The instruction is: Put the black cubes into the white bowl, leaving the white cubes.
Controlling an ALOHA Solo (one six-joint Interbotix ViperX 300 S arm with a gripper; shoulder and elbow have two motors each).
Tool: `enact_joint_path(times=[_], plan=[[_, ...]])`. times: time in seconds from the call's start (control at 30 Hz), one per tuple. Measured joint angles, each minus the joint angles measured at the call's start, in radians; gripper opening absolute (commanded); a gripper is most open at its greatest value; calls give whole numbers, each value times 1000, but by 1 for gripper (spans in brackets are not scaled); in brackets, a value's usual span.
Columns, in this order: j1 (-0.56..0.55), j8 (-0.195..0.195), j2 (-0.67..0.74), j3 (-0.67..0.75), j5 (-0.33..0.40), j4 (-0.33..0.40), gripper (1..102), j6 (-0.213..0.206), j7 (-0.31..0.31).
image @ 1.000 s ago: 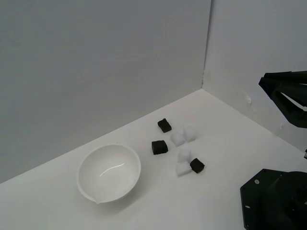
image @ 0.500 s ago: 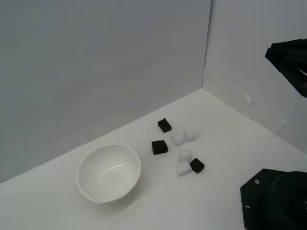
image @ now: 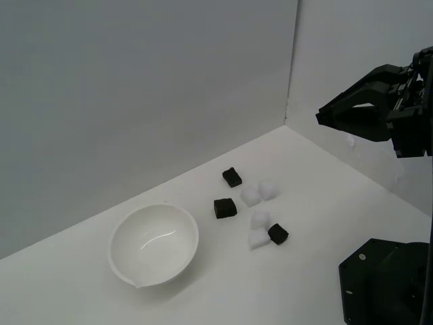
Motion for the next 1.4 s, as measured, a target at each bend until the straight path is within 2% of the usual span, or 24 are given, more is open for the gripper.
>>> enact_joint_path(times=[0.3, 0.47, 0.53, 0.6, 0.67, 0.8, 0.87, 0.97, 1.1, 1.2, 1.4], plan=[[0, -17, -98, -97, -8, -11, 4, 3, 43], [0, -34, -146, -144, -9, -12, 5, 2, 100], [0, -35, -175, -176, -9, -11, 9, 3, 120], [0, -35, -202, -204, -9, -12, 18, 3, 143], [0, -49, -233, -235, -9, -11, 19, -3, 161], [0, -51, -290, -290, -9, -11, 22, -8, 169], [0, -52, -314, -313, -9, -11, 33, -8, 169], [0, -52, -342, -342, -9, -11, 57, -8, 169], [0, -52, -348, -348, 23, 20, 74, -35, 152], [0, -52, -348, -350, 67, 67, 99, -52, 121], [0, -54, -348, -350, 137, 138, 100, -60, 86]])
